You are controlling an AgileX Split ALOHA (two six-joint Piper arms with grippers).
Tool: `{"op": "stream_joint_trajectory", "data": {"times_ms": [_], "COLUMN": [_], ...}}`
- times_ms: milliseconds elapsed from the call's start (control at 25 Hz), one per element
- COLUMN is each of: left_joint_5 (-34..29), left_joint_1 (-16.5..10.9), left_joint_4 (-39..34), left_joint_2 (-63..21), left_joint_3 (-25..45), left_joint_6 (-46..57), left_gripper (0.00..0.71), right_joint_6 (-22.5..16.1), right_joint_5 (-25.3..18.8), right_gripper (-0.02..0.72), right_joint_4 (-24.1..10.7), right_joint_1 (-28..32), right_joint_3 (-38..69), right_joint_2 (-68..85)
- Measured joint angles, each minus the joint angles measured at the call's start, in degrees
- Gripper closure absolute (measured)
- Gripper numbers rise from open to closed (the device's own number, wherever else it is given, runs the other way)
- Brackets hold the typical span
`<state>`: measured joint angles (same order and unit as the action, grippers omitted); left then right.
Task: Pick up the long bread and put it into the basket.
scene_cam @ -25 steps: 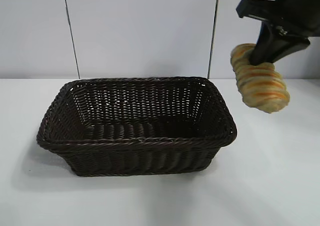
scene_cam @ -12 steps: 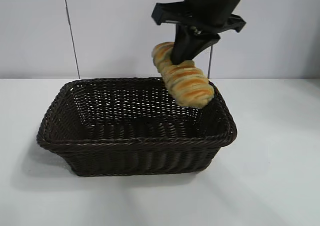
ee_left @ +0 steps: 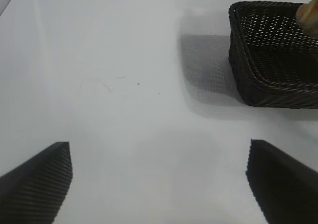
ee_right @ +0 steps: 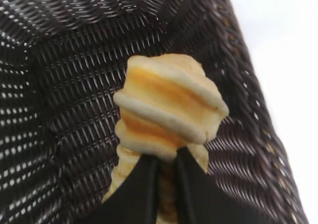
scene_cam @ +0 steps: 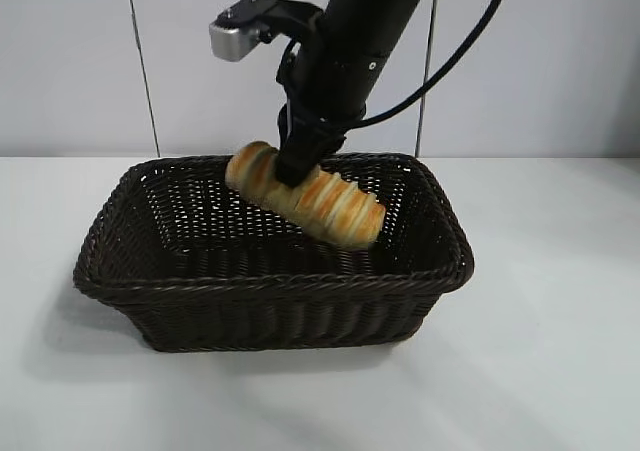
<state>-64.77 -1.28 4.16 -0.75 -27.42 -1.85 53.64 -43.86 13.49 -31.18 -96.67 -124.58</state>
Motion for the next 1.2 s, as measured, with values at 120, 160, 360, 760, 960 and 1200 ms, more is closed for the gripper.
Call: {"op": "stream_joint_trajectory", "data": {"times_ms": [120,160,360,760,960,1200], "left_joint_5": [0.00,0.00,0.00,0.00,0.00,0.00], "left_joint_1": [0.00,0.00,0.00,0.00,0.00,0.00], "left_joint_4": [0.00,0.00,0.00,0.00,0.00,0.00], "left_joint_2": [0.00,0.00,0.00,0.00,0.00,0.00], "left_joint_3": [0.00,0.00,0.00,0.00,0.00,0.00], "left_joint_6": [0.00,0.00,0.00,0.00,0.00,0.00], "left_gripper": [0.025,0.025,0.025,0.025,0.025,0.025], "right_joint_6": [0.00,0.00,0.00,-8.70,-22.46,-38.43], "right_joint_5": [0.41,0.48,0.07,-9.90,-14.25,-19.83], "right_gripper": [0.640,0.640,0.617,0.042,0.016,0.010], "right_joint_4": [0.25,0.30,0.37,0.64,-0.62,-6.94], "right_joint_1": [0.00,0.00,0.00,0.00,0.00,0.00], "right_joint_3": [0.00,0.00,-0.52,-11.38,-19.43,-28.56], "right_joint_2": [-1.24,-1.41,-1.45,-1.45,-1.45,-1.45]}}
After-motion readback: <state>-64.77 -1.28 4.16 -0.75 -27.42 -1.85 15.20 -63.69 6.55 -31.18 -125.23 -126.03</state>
